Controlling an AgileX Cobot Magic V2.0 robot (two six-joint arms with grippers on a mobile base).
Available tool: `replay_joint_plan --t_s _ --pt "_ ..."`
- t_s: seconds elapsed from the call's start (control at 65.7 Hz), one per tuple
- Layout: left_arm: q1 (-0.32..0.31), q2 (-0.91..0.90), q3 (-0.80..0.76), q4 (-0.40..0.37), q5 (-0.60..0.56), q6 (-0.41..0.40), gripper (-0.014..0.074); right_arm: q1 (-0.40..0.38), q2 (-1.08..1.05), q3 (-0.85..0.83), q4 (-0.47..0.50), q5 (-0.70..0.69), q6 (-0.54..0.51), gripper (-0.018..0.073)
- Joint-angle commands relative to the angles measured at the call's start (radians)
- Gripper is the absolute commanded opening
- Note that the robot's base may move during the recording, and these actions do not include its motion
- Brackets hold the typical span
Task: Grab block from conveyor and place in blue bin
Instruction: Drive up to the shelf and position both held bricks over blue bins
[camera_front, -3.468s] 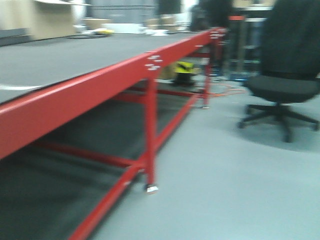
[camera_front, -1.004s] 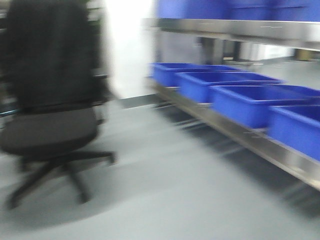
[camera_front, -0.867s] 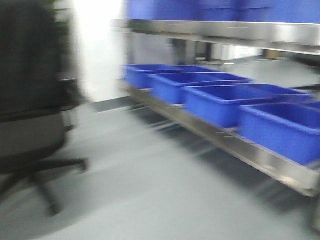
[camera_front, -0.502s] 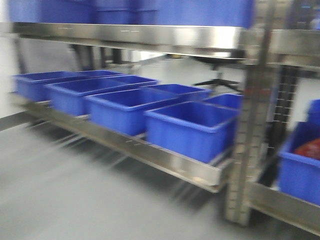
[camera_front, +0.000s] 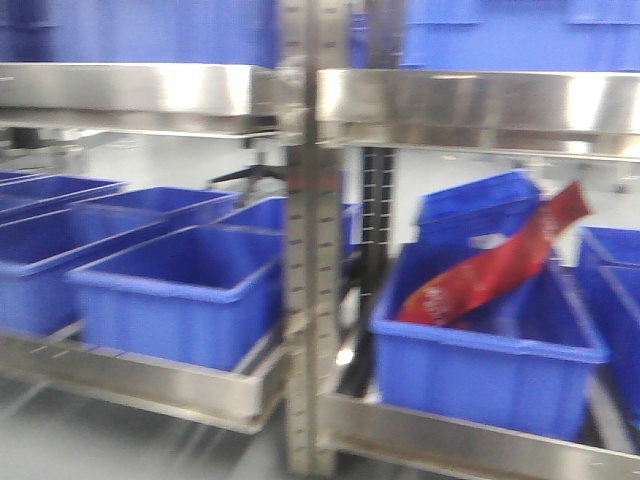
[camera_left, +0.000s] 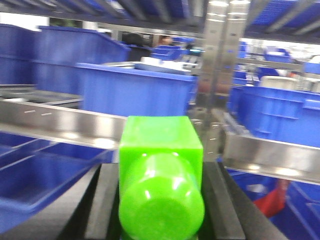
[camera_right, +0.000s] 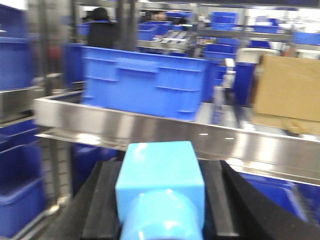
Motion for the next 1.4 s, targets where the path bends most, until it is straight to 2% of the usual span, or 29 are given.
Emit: replay_joint_plan --t_s 0.0,1.384 --pt "0.001 -0.004 0.001 0.007 -0.013 0.002 -0.0111 0.001 -0.003 0.002 -0.01 -0.023 -0.003 -0.0162" --pt "0.001 -0.004 0.001 0.007 -0.013 0.002 -0.0111 0.001 -0.003 0.002 -0.01 -0.023 -0.003 -0.0162"
